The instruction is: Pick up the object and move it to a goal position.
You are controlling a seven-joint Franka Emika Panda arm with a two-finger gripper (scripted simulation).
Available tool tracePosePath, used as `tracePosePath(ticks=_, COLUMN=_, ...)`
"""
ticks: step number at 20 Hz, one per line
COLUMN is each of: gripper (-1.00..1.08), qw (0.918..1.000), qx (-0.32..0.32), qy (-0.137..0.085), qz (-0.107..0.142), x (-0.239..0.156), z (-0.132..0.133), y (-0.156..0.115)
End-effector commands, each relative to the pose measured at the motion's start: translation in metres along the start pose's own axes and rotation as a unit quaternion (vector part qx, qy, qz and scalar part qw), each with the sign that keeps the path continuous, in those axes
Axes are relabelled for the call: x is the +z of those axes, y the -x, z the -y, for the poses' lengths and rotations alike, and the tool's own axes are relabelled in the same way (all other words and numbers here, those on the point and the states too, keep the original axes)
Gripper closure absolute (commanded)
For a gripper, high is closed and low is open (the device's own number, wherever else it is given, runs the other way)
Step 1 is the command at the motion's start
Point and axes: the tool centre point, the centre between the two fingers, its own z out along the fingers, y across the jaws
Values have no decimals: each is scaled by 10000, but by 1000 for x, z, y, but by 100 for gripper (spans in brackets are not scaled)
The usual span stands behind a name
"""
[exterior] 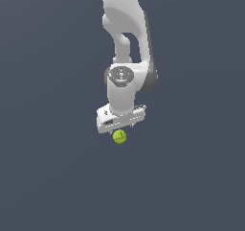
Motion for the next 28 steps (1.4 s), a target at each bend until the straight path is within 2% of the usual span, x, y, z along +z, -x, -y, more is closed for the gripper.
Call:
tracePosePath(ticks=1, gripper=-92, qw=9998, qx=-189, qy=-8, qz=9, x=8, z=-4, y=0)
tracePosePath(ticks=8, gripper=-92, qw=9989, qx=-464, qy=-23, qz=25, x=21, z=-10, y=2)
tracePosePath(ticks=15, gripper=-92, qw=9989, qx=-470, qy=-25, qz=29, x=25, z=-10, y=2)
tracePosePath(ticks=23, gripper=-92, qw=9988, qx=-488, qy=-25, qz=27, x=63, z=-9, y=4)
tracePosePath(ticks=28, gripper=-92, qw=9988, qx=-491, qy=-25, qz=27, x=72, z=-10, y=3)
